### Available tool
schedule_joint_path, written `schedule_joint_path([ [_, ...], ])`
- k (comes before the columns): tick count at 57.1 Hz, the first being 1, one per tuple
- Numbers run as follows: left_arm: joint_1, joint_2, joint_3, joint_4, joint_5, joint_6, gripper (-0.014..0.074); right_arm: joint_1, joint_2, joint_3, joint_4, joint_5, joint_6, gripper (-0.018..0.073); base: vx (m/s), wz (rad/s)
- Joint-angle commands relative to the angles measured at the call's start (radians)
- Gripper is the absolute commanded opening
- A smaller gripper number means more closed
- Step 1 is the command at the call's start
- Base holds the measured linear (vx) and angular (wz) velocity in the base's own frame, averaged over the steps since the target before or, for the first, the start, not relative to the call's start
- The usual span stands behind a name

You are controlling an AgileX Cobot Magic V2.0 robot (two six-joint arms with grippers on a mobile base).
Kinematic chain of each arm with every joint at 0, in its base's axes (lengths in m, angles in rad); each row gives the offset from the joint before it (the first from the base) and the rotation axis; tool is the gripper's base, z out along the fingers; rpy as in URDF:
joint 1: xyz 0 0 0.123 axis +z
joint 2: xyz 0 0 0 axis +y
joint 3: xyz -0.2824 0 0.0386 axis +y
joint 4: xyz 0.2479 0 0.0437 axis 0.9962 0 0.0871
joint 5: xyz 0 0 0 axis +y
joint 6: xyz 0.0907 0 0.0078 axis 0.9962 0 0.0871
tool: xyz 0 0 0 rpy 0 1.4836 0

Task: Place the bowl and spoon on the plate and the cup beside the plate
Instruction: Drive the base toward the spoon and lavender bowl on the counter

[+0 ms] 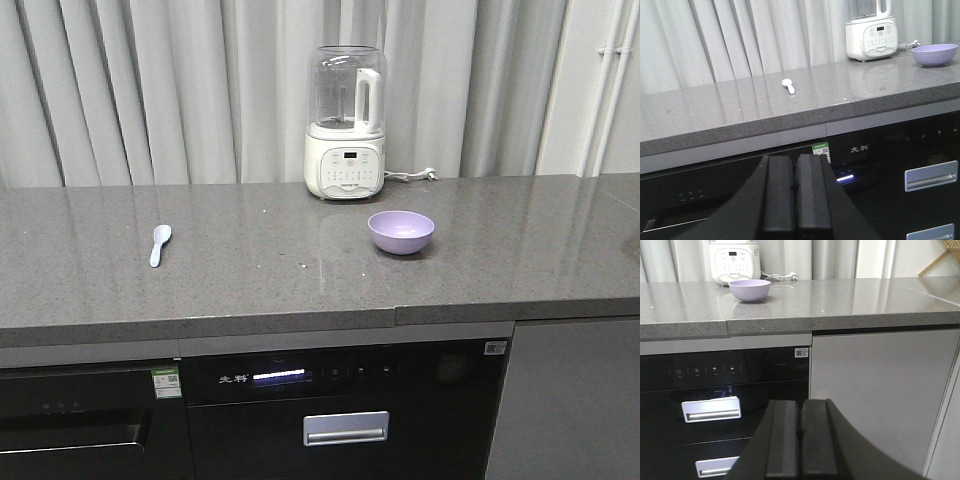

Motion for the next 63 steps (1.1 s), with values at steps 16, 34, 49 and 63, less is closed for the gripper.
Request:
schedule_joint_path([
  [16,0.002,-0.016,-0.025,-0.007,-0.078,-0.004,-0.0006,0.000,-0.004,0.003,-0.011,-0.078,0.000,-0.0008,0.02,-0.07],
  [34,0.002,-0.016,-0.025,-0.007,-0.078,-0.004,-0.0006,0.000,-0.004,0.003,-0.011,-0.078,0.000,-0.0008,0.09,-0.28],
  [49,0.002,-0.016,-0.025,-0.007,-0.078,-0.004,-0.0006,0.000,-0.004,0.003,-0.011,-0.078,0.000,-0.0008,0.16,-0.14],
  [63,0.002,-0.016,-0.025,-0.007,-0.078,-0.004,-0.0006,0.000,-0.004,0.003,-0.011,-0.078,0.000,-0.0008,0.24,0.13],
])
